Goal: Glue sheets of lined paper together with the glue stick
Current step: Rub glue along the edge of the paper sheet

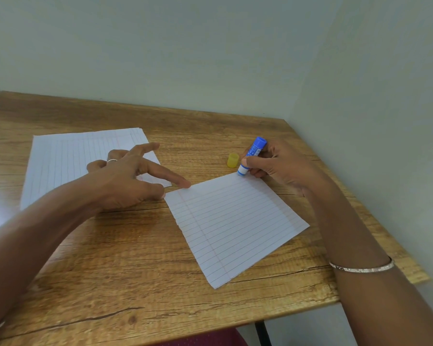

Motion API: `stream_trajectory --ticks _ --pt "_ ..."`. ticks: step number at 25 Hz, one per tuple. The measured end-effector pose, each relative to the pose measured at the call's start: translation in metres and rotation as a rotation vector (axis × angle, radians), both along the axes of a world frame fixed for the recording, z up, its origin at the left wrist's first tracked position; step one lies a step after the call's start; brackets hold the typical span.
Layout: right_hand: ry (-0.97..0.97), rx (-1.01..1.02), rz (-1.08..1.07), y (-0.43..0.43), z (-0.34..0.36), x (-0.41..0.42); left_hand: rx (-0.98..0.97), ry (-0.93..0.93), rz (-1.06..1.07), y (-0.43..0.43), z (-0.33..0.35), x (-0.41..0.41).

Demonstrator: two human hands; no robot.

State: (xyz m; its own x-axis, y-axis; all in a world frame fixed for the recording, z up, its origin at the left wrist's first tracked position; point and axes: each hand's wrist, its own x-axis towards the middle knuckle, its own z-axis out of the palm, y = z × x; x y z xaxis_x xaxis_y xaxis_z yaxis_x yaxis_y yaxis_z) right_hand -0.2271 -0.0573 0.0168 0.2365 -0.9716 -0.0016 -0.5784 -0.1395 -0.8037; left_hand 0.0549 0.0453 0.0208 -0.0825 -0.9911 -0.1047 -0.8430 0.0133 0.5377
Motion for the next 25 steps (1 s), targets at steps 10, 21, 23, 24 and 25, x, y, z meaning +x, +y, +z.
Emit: stream_trajectory --ticks 10,21,23,24,25 --pt "-0.085 0.04 -0.138 -0.002 0.0 -0.002 -0.001 0.014 0.0 0.003 0.003 -0.002" --pt "-0.318 0.082 -0.246 0.011 0.003 -0.006 -0.13 -0.02 0.055 0.001 0.01 -0.009" --pt "-0.285 0.037 -0.199 0.012 0.003 -0.005 -0.266 0.047 -0.003 -0.006 0.016 -0.02" --pt "-0.268 0.018 -0.184 0.012 0.004 -0.004 -0.316 0.065 -0.071 -0.011 0.019 -0.03" --pt "-0.245 -0.001 -0.172 0.013 0.005 -0.004 -0.339 0.05 -0.149 -0.016 0.02 -0.042"
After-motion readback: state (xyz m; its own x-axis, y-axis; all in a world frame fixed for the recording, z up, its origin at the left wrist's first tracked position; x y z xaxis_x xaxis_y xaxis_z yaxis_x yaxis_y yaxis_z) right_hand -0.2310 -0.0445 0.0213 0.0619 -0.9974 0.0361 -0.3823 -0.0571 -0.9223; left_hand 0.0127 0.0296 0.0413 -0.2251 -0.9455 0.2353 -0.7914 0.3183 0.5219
